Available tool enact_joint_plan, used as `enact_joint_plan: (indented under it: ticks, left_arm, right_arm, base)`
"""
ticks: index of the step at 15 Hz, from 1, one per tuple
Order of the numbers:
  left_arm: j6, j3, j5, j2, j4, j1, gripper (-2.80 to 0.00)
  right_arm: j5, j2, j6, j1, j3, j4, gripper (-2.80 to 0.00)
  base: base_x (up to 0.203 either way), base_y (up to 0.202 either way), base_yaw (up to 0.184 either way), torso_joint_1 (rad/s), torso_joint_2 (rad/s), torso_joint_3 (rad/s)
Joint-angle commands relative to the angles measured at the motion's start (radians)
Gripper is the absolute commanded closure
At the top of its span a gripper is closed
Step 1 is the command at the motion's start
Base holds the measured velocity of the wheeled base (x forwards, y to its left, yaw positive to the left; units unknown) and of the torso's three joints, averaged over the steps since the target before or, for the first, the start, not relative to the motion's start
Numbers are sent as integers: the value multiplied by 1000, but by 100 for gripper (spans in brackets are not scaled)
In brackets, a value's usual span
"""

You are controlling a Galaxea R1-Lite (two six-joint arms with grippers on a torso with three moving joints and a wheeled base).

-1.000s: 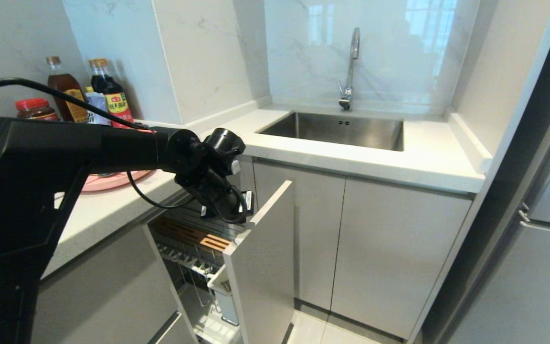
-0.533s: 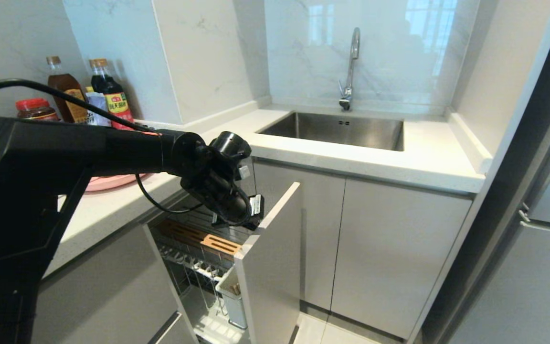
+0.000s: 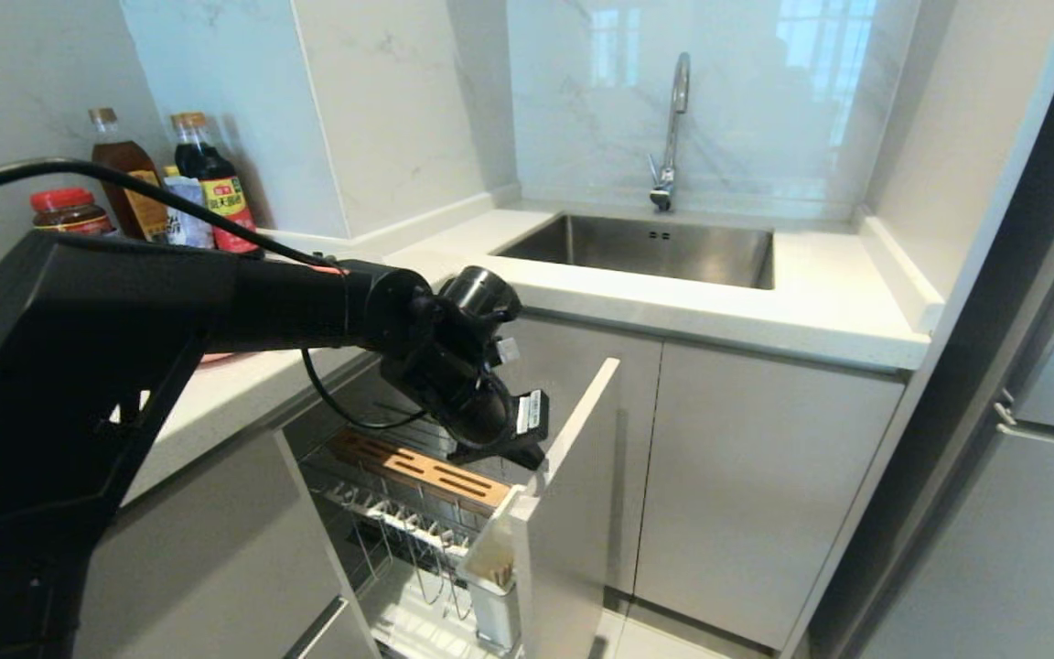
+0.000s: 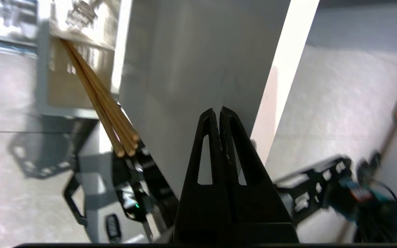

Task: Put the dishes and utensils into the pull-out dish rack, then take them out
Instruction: Open the cupboard

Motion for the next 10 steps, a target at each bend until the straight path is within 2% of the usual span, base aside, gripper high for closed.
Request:
enact_joint_plan:
  ticks: [1,4,8,10]
  left_arm:
    - [-7,13,-14,-1,3,-27,0]
    - [-49,17,-17,4,-7,-58,0]
    - [-123,46,-71,5,-66,-94,0]
    - [-134,50,-80,3,-71,-103,0]
  right_arm:
    - [0,0,-1,0,0,0,0]
    - [0,0,-1,0,0,0,0]
    - [0,0,-1,0,0,0,0]
    - [0,0,-1,0,0,0,0]
  base:
    - [0,0,0,0,0,0]
    - [0,0,0,0,0,0]
    - [0,0,0,0,0,0]
    - [0,0,0,0,0,0]
